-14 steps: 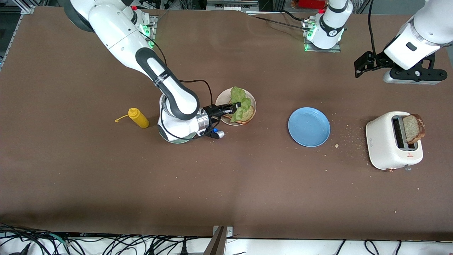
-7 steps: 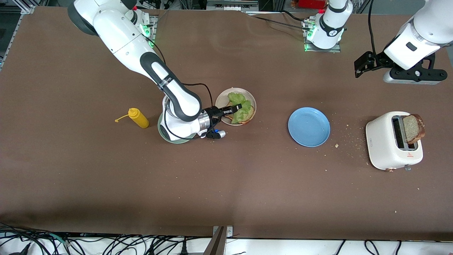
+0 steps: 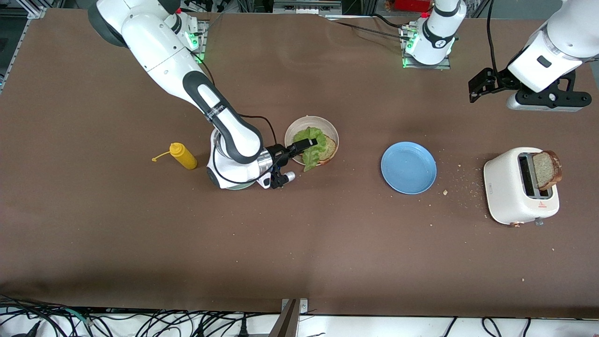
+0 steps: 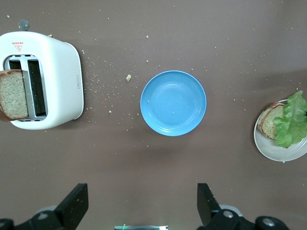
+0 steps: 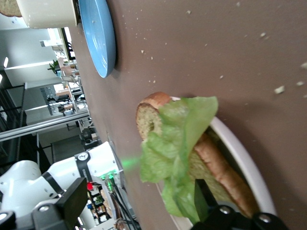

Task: Make sandwich in beige plate with both arms
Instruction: 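Lower the lettuce leaf onto the bread slice with the right gripper, then open the right gripper while the left gripper moves toward the toaster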

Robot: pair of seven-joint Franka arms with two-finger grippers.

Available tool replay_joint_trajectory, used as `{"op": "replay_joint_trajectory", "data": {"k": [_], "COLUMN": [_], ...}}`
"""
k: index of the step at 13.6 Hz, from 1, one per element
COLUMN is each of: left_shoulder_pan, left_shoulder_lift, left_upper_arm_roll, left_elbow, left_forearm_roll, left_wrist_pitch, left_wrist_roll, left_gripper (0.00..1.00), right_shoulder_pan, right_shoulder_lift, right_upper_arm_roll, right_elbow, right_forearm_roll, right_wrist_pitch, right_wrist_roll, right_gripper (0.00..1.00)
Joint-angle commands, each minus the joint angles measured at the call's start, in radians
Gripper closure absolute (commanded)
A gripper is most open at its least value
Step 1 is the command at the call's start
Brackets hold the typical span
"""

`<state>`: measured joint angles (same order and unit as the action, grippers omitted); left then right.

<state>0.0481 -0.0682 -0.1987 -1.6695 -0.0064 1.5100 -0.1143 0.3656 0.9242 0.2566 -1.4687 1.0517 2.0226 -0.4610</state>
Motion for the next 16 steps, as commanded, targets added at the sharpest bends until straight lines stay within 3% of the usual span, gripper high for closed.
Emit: {"op": "replay_joint_trajectory", "data": {"k": [1,7,13,15,16], "left_shoulder_pan": [0.004,0.081,0.093,0.145,0.156], "left_shoulder_lift": [0.004,0.033,0.051,0.097,0.125], "left_upper_arm_roll": [0.001,0.012,0.012,0.012,0.013], "left_elbow": [0.013,0.016,0.036,0.056,0.083], "left_forearm_roll": [-0.01,0.003,0.008,0.013,0.014], "left_wrist_pitch": [-0.017,-0.014,-0.013,-0.005,-0.005], "left_wrist_roll": [-0.007,-0.004,-0.002,-0.002,-0.002], "left_gripper": [0.0,0.0,0.0,0.0,0.0], "right_shoulder_pan": [0.003,0.003,-0.004,0.003,0.003], "right_shoulder_lift": [-0.001,-0.013,-0.113,-0.134,-0.155], "right_upper_arm_roll": [0.0,-0.013,-0.034,-0.039,-0.042], "right_elbow": [-0.001,0.005,-0.001,-0.012,-0.015], "right_forearm_roll": [-0.061,-0.11,-0.245,-0.257,-0.306], "right_wrist_pitch": [0.002,0.007,-0.011,-0.012,-0.013], "right_wrist_roll": [-0.028,-0.045,-0.031,-0.033,-0.031], "right_gripper": [0.0,0.0,0.0,0.0,0.0]}}
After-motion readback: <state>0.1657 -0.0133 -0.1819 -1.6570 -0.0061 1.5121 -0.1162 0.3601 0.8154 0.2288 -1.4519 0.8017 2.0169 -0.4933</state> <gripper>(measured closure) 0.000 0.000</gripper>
